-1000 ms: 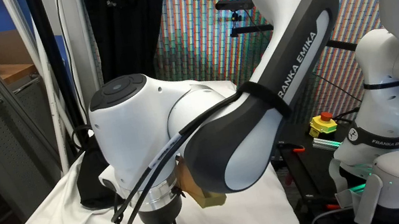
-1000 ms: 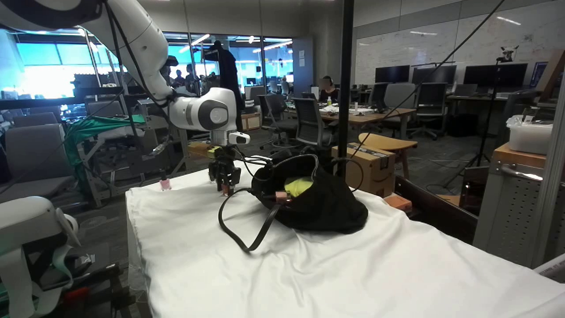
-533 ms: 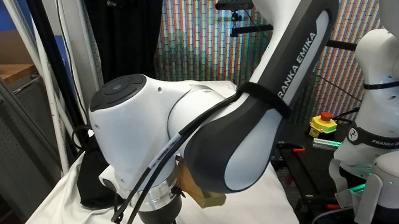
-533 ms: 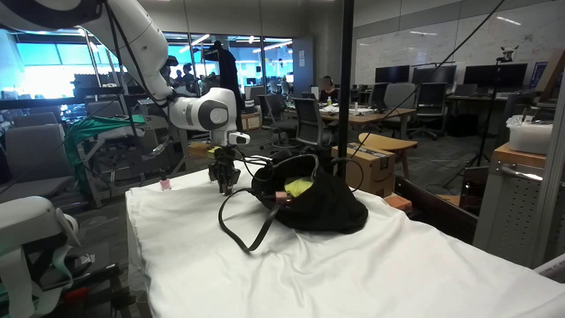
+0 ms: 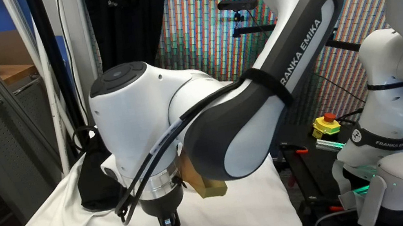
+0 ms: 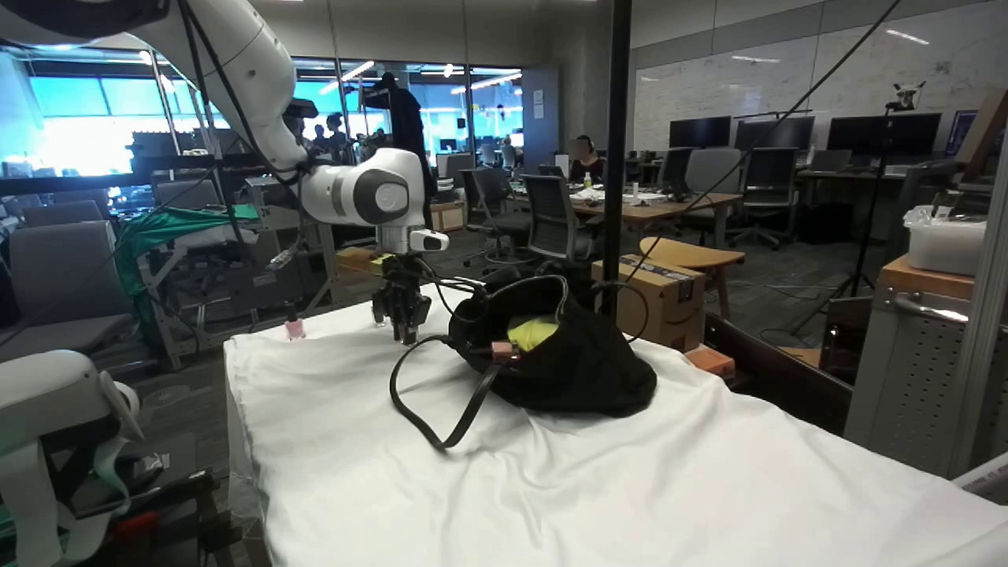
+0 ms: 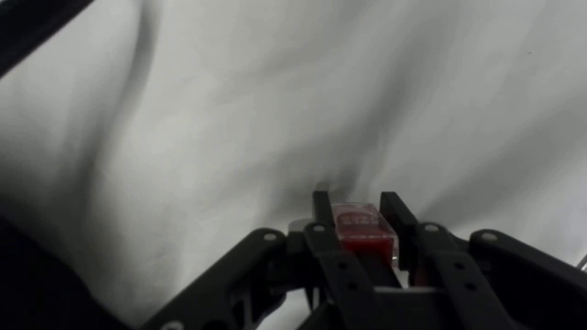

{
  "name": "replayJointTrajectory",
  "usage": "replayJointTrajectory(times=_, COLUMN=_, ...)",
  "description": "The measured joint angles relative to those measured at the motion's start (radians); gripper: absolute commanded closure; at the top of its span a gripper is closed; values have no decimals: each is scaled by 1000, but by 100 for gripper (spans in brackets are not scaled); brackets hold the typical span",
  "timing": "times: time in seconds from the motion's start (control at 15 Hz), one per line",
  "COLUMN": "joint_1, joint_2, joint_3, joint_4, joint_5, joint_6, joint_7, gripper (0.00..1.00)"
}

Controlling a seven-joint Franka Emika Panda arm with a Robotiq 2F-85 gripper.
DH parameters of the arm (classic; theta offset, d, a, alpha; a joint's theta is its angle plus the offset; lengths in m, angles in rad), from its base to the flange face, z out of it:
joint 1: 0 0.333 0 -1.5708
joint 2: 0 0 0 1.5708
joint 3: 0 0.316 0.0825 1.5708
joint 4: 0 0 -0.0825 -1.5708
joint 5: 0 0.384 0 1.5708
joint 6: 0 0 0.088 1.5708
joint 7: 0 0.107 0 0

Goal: Pick up the nail polish and put them in the bag

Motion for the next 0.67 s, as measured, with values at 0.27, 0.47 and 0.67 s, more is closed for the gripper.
replayJointTrajectory(times=0.27, joint_1=-7, joint_2=-86, joint_3=-14, joint_4=-38, joint_5=0, joint_6=-11, joint_7=0, gripper=80)
replayJointTrajectory(times=0.47, joint_1=-24, joint_2=-158, joint_3=-23, joint_4=-69, joint_5=0, joint_6=-13, joint_7=0, gripper=80)
replayJointTrajectory(times=0.67, joint_1=-53, joint_2=-219, joint_3=-36, joint_4=-93, joint_5=-1, joint_6=-13, joint_7=0, gripper=80)
